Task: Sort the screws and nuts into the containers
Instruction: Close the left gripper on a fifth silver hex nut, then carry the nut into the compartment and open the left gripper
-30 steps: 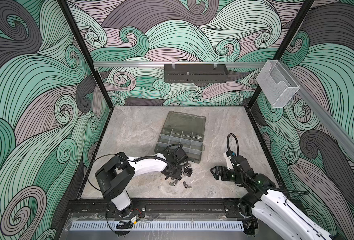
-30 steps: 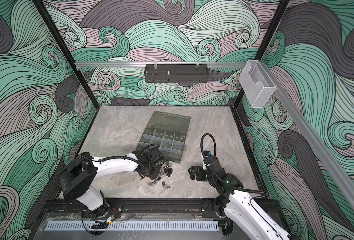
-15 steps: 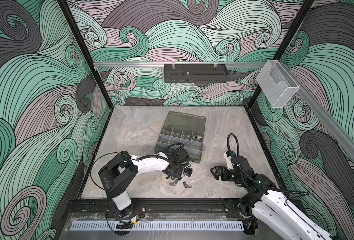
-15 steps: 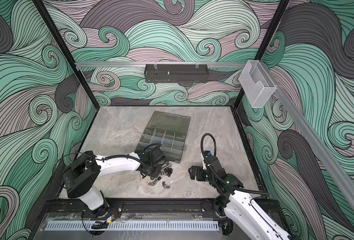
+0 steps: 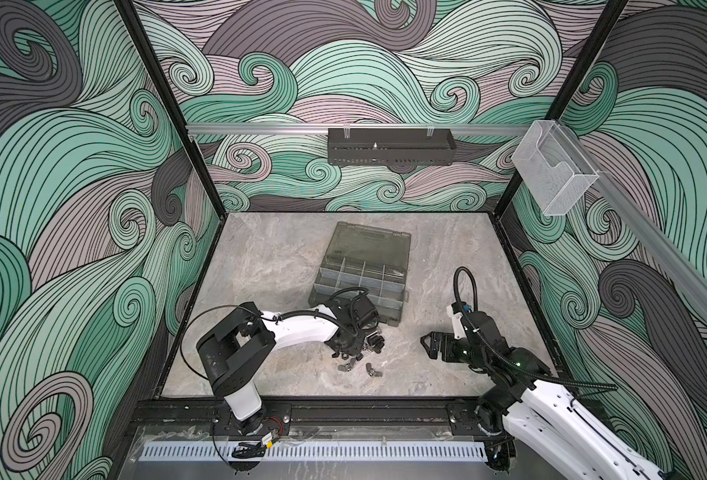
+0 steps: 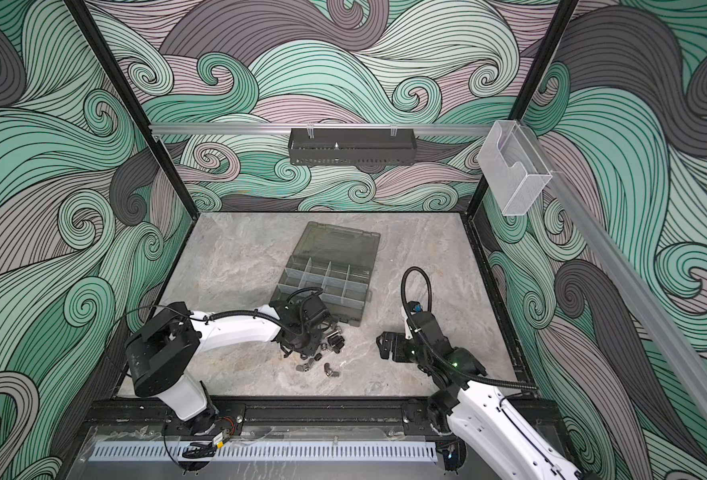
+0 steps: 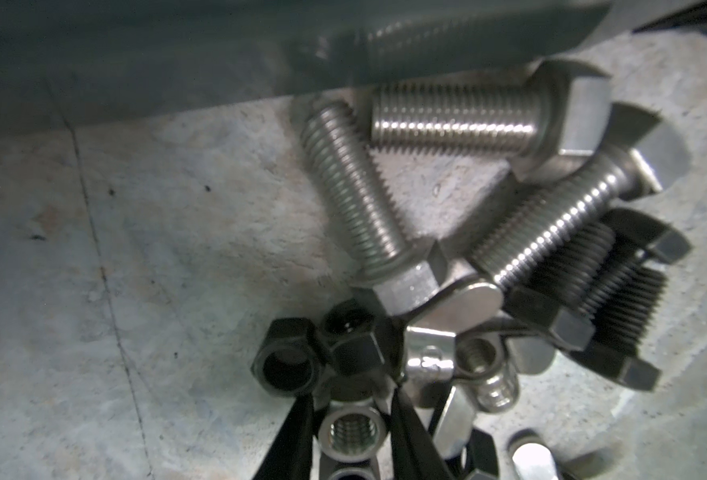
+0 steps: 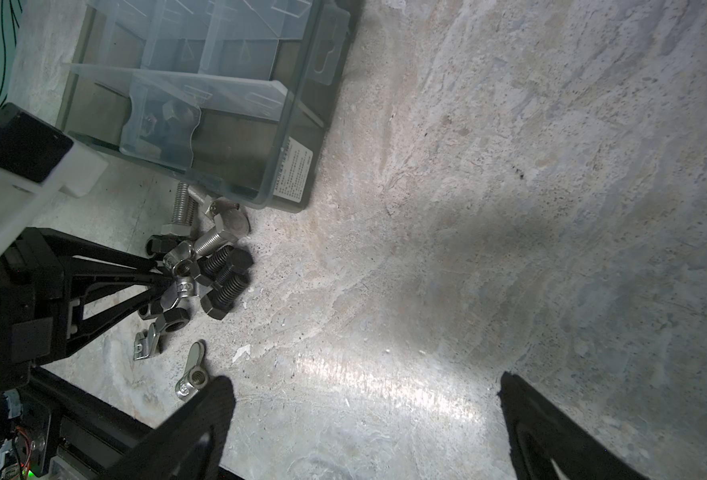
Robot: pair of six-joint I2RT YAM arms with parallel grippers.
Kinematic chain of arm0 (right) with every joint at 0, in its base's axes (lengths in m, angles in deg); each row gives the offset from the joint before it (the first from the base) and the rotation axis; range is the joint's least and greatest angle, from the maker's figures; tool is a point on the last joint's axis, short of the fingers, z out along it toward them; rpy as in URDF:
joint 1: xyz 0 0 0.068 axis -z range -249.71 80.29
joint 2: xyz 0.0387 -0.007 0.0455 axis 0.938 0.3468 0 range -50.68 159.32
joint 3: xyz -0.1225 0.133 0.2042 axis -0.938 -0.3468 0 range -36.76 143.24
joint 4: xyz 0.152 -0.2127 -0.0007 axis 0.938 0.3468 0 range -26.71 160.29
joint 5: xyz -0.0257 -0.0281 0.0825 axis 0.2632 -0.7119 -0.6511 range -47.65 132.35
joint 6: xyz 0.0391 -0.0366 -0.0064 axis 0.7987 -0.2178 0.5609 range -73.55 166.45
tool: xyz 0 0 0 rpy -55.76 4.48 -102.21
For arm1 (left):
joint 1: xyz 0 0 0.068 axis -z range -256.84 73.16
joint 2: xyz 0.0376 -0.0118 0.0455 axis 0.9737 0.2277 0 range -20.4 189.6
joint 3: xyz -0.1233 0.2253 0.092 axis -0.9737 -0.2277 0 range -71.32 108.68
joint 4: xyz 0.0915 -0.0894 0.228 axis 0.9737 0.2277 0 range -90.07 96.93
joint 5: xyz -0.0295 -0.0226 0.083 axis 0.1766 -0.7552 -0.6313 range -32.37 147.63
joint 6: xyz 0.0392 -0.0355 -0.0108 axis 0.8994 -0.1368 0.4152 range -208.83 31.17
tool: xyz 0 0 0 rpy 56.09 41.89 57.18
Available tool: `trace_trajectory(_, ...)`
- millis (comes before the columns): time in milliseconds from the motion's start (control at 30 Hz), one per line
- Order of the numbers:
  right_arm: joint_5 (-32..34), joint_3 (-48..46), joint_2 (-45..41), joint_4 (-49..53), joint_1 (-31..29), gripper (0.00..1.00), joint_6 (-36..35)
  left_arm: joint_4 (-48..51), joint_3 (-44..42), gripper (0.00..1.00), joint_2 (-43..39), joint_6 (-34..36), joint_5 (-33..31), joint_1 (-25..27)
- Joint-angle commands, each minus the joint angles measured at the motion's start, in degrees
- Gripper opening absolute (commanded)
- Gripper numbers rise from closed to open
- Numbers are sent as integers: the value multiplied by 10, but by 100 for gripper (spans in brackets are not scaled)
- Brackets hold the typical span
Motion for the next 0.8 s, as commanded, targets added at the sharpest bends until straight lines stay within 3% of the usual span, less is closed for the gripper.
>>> trace_trajectory(0,1,-7,-4,3,-3,99,4,27,-8,27,-14,2,-17,3)
trace_trajectory(433,1,-6,-7,5,-4,99,5,49,52,27,-97,9,-43,-9)
trace_trajectory(767,1,-3,-11,8,-3,99,4,28,144,27,-37,66,-53,-109)
